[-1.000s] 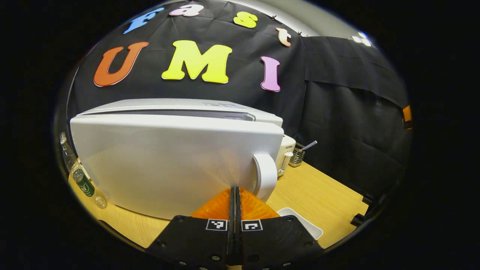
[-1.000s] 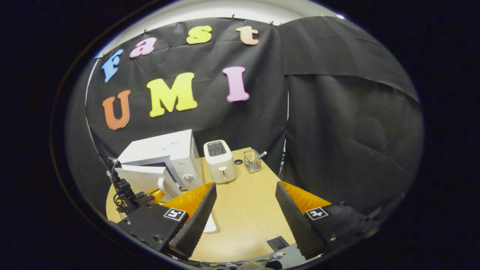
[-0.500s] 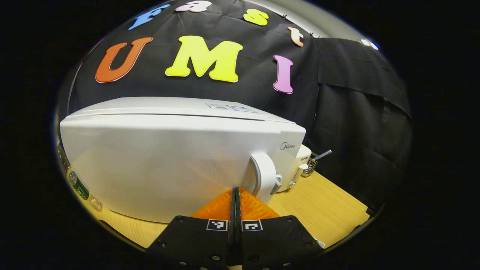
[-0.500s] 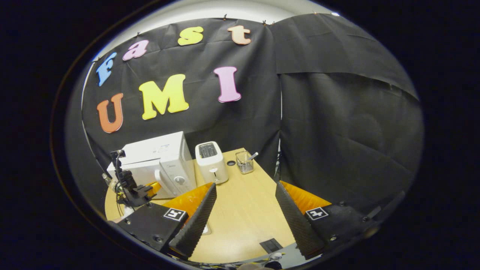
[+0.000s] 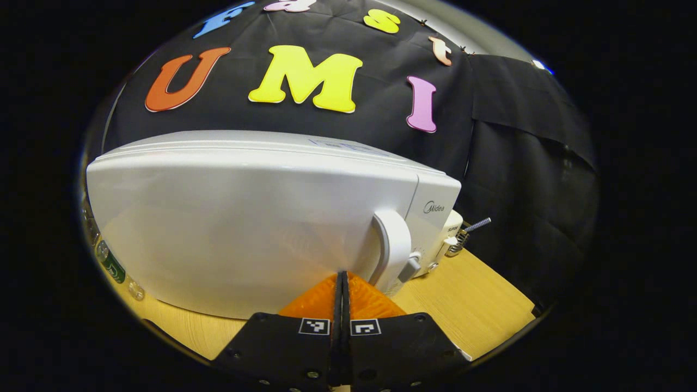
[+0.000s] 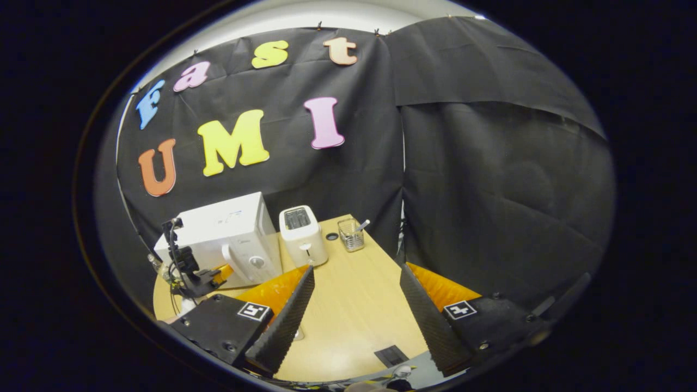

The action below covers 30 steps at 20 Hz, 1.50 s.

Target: Open the microwave oven with the left hand, put the food in, and close the microwave oven.

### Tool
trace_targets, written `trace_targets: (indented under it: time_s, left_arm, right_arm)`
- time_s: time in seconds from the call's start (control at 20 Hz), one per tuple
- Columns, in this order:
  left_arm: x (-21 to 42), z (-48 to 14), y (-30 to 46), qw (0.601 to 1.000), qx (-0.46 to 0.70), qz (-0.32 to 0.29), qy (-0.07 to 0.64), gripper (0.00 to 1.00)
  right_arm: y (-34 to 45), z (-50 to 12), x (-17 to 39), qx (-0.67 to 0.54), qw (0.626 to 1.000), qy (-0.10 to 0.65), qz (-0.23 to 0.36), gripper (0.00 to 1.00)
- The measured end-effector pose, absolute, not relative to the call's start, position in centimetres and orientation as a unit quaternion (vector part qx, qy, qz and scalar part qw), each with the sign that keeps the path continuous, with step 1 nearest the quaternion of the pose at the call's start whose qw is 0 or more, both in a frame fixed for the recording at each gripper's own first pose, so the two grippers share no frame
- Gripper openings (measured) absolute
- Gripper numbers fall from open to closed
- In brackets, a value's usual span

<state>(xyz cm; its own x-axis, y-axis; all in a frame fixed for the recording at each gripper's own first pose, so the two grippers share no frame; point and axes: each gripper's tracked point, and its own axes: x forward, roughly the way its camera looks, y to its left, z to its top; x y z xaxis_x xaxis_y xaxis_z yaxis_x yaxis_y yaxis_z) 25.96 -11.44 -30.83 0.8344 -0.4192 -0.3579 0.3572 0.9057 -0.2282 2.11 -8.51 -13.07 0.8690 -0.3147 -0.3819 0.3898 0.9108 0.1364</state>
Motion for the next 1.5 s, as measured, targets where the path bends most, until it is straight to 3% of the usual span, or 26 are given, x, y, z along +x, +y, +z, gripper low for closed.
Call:
trace_targets:
  time_s: [0.4,0.5,0.85,1.4,1.45,1.5]
  left_arm:
    - [22.6,-31.2,-8.5,0.964,-0.042,-0.161,0.207,0.03]
    - [21.0,-30.2,-7.9,0.967,-0.038,-0.165,0.191,0.95]
    - [16.7,-27.4,-5.4,0.974,-0.023,-0.143,0.174,0.92]
    - [4.5,-16.0,-1.9,0.987,-0.020,-0.090,0.132,0.92]
    - [3.4,-14.4,-2.3,0.988,-0.022,-0.096,0.122,0.92]
    - [2.6,-12.8,-2.4,0.989,-0.022,-0.093,0.111,0.92]
  right_arm:
    - [-7.8,-13.7,1.5,0.106,0.963,0.183,-0.168,1.00]
    - [-7.5,-13.8,1.3,0.108,0.963,0.183,-0.165,1.00]
    - [-5.6,-14.9,0.3,0.097,0.967,0.188,-0.142,1.00]
    - [-1.2,-16.3,0.7,0.081,0.978,0.187,-0.047,1.00]
    - [-0.9,-16.1,0.9,0.081,0.979,0.184,-0.034,0.91]
    - [-0.8,-15.7,1.1,0.081,0.980,0.179,-0.023,1.00]
